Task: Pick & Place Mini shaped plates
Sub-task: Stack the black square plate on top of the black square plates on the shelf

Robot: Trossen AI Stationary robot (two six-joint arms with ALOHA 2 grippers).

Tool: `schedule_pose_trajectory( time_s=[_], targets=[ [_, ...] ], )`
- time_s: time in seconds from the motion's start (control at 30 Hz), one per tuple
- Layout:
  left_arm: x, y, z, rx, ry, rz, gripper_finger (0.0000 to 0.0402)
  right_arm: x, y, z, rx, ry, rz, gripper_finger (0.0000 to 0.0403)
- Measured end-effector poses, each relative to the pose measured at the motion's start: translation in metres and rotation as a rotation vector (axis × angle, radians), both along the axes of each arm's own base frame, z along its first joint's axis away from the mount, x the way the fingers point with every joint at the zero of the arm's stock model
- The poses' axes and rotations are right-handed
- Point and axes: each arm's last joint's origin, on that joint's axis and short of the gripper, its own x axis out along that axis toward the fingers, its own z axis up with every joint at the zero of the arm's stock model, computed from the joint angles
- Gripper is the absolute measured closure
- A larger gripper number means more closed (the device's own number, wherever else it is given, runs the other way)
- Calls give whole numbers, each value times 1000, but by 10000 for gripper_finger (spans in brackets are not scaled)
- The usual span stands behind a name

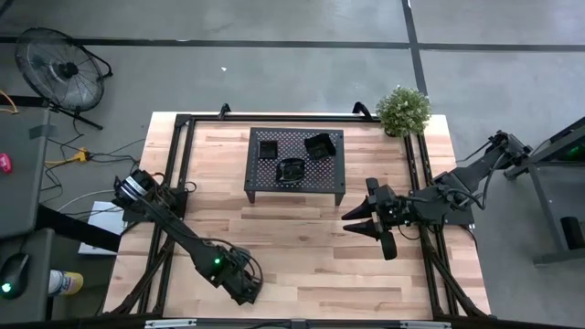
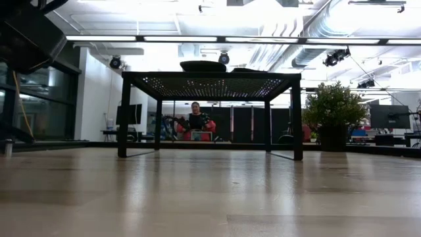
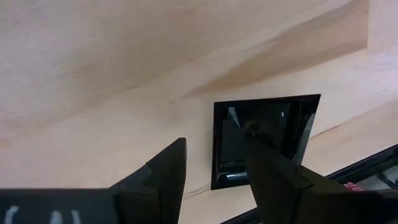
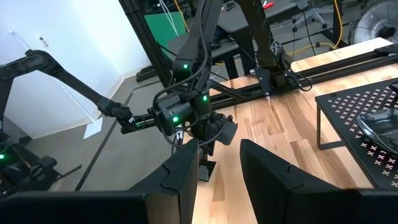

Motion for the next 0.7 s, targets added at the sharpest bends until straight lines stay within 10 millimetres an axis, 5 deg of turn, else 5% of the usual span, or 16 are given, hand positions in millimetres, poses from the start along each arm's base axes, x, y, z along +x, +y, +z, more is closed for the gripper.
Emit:
schedule_pose_trajectory(
  time_s=[0.7],
  targets=[
    [0,1,-6,29,-6,-12,244,0,0,0,-3,-1,-8,288]
  ],
)
